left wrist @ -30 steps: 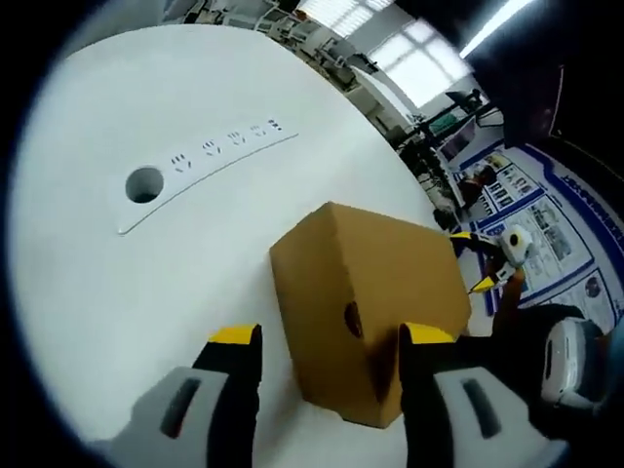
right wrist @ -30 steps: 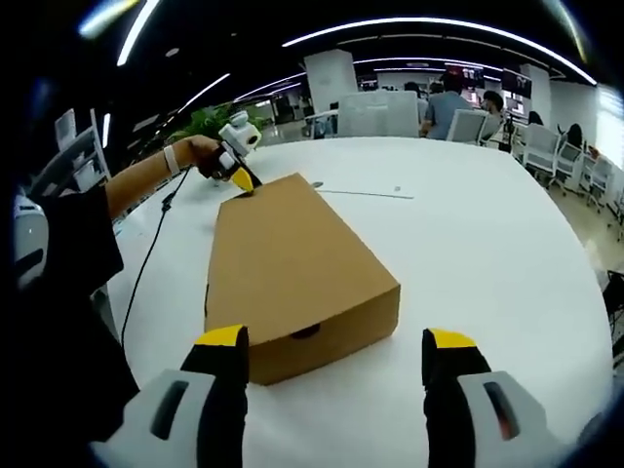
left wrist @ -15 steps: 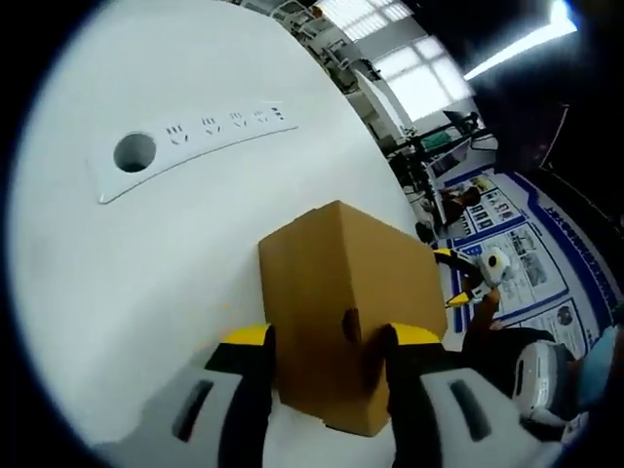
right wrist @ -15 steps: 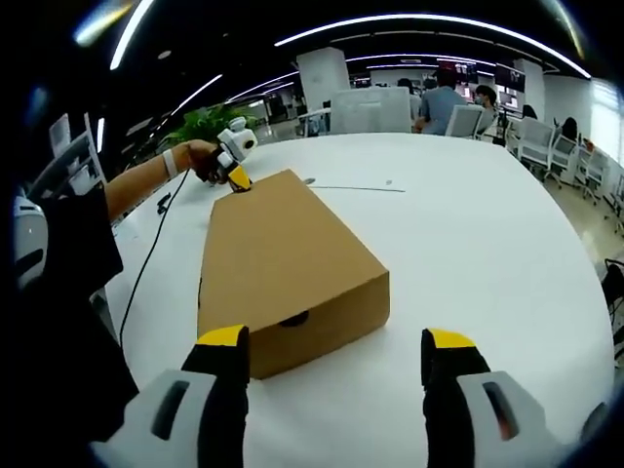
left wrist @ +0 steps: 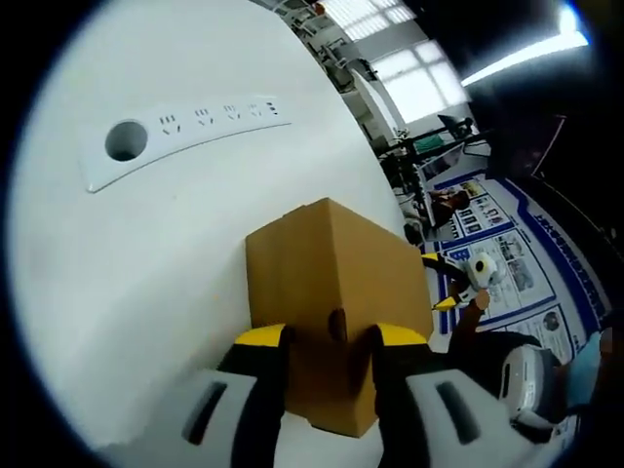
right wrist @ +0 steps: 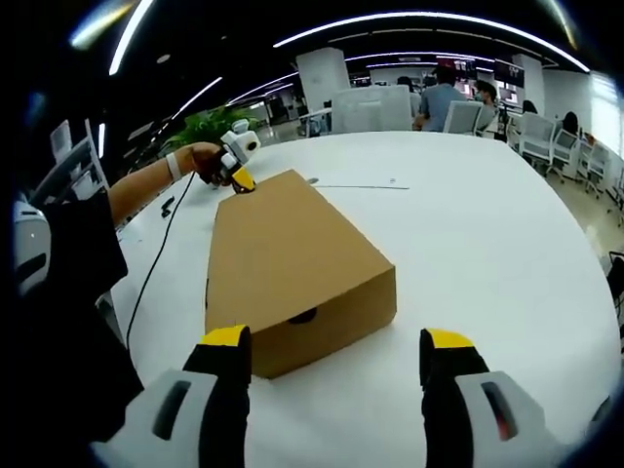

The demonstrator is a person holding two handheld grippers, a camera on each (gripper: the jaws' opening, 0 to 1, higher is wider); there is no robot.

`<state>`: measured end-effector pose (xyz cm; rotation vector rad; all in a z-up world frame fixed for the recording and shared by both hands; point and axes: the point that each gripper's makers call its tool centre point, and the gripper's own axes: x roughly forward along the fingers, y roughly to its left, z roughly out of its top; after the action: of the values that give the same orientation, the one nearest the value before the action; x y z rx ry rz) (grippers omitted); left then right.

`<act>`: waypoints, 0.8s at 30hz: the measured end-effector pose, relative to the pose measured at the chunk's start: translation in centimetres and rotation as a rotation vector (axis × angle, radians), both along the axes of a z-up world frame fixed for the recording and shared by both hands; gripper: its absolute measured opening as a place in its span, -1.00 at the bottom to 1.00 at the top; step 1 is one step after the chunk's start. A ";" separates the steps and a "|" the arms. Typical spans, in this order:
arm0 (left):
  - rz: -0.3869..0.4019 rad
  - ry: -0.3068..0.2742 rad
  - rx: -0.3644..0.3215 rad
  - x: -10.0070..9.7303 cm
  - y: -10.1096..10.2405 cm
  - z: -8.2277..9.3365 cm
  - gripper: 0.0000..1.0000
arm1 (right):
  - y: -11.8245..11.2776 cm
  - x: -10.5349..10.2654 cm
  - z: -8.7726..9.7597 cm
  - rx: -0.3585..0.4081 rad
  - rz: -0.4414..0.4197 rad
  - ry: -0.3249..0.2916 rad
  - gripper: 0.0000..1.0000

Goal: Operate the shoe box by opening the lid, removing the specified soft item, and placing it in the target area until the item is outside and the box remains undamaged.

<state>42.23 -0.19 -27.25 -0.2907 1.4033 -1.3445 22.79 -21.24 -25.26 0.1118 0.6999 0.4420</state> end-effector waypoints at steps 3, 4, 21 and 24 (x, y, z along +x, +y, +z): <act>-0.009 -0.008 0.000 0.0 -0.2 0.0 -0.31 | 1.1 0.0 1.0 0.170 -0.003 0.010 0.43; -0.011 -0.008 0.003 -0.2 -0.2 0.0 -0.31 | 1.1 0.0 1.1 0.218 -0.020 0.028 0.41; -0.007 -0.002 0.009 -0.7 -0.1 0.0 -0.31 | 2.0 0.8 -0.1 0.581 -0.169 0.183 0.44; -0.006 -0.002 0.006 -0.7 -0.1 0.0 -0.31 | 2.8 0.8 0.0 0.665 -0.176 0.206 0.42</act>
<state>41.53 -0.25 -27.29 -0.2812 1.4075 -1.3454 23.62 -18.44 -25.27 0.8491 0.7146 0.4838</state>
